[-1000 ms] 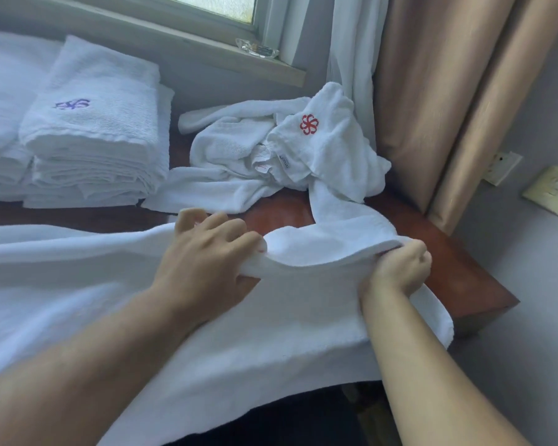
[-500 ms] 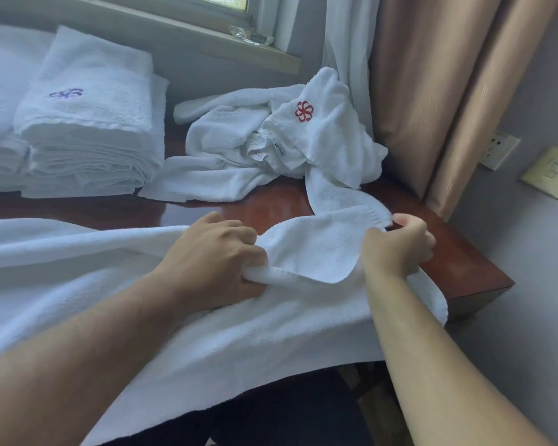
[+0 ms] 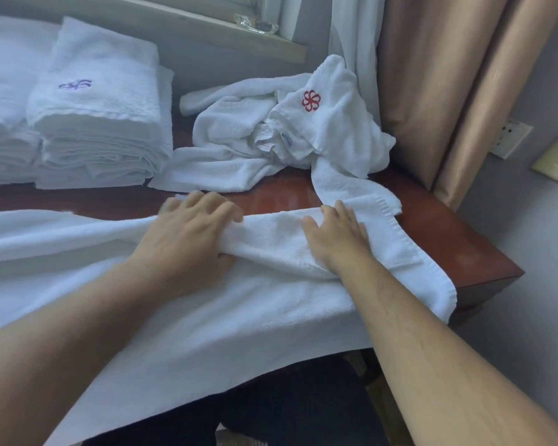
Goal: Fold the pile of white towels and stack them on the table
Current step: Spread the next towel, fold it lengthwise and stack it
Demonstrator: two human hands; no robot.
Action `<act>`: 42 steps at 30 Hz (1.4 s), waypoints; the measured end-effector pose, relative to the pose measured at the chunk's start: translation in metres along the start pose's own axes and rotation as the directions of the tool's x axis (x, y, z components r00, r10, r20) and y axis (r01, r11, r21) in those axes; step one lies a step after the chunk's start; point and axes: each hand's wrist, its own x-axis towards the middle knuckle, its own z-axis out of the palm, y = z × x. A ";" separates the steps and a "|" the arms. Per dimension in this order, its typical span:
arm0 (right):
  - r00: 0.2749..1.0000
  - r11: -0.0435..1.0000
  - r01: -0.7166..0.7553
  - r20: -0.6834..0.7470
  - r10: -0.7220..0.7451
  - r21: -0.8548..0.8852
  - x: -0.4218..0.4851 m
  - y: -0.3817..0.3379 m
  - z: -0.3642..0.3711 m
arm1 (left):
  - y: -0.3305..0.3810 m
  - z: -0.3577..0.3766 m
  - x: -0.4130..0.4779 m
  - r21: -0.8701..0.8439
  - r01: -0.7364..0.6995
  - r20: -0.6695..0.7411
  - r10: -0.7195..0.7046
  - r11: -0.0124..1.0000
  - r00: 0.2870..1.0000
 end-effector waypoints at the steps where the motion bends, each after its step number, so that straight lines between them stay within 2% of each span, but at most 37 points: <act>1: 0.999 0.999 -0.026 0.034 0.027 -0.023 0.002 0.000 0.001 | -0.011 -0.003 -0.003 0.056 0.084 0.033 -0.086 0.995 0.996; 3: 0.992 0.992 -0.104 0.068 0.109 -0.070 0.007 -0.007 0.000 | -0.032 -0.008 -0.009 0.119 0.163 0.072 -0.172 0.979 0.982; 5: 0.982 0.978 -0.180 0.039 0.185 -0.109 0.006 -0.026 -0.010 | -0.047 -0.013 -0.017 0.108 0.152 0.068 -0.160 0.982 0.985; 6: 0.987 0.983 -0.159 -0.013 0.158 -0.093 0.003 -0.039 -0.013 | -0.053 -0.017 -0.021 0.091 0.150 0.056 -0.156 0.985 0.986; 8: 0.987 0.995 0.055 -0.154 -0.043 0.079 -0.010 -0.070 -0.011 | -0.065 -0.028 -0.031 0.050 0.170 0.069 -0.174 0.984 0.982; 10: 0.950 0.917 0.274 -0.232 -0.210 0.290 -0.035 -0.110 -0.002 | -0.080 -0.040 -0.042 0.005 0.191 0.122 -0.191 0.982 0.974; 13: 0.930 0.821 0.369 -0.179 -0.322 0.437 -0.069 -0.168 0.016 | -0.109 -0.060 -0.070 -0.028 0.248 0.161 -0.240 0.968 0.957; 16: 0.873 0.800 0.486 -0.153 -0.463 0.351 -0.088 -0.201 0.030 | -0.145 -0.083 -0.105 -0.007 0.365 0.169 -0.359 0.931 0.918; 19: 0.800 0.784 0.600 -0.131 -0.586 0.161 -0.097 -0.212 0.043 | -0.183 -0.101 -0.139 0.061 0.547 0.193 -0.548 0.835 0.814; 22: 0.775 0.775 0.630 -0.086 -0.626 0.039 -0.098 -0.215 0.052 | -0.211 -0.102 -0.158 0.204 0.590 0.269 -0.624 0.781 0.734; 25: 0.792 0.792 0.610 -0.038 -0.610 0.001 -0.092 -0.218 0.055 | -0.221 -0.094 -0.158 0.215 0.549 0.263 -0.589 0.808 0.764; 31: 0.795 0.790 0.606 -0.127 -0.594 0.096 -0.067 -0.226 0.056 | -0.238 -0.086 -0.136 0.151 0.501 0.171 -0.522 0.852 0.836; 37: 0.794 0.803 0.596 -0.178 -0.582 0.031 -0.035 -0.240 0.052 | -0.249 -0.080 -0.106 0.209 0.564 0.055 -0.585 0.799 0.809; 39: 0.769 0.784 0.619 -0.238 -0.594 0.044 -0.031 -0.241 0.053 | -0.245 -0.077 -0.103 0.196 0.543 -0.029 -0.548 0.817 0.836; 42: 0.738 0.753 0.651 -0.308 -0.600 0.095 -0.030 -0.241 0.054 | -0.235 -0.081 -0.106 0.198 0.449 -0.170 -0.420 0.871 0.891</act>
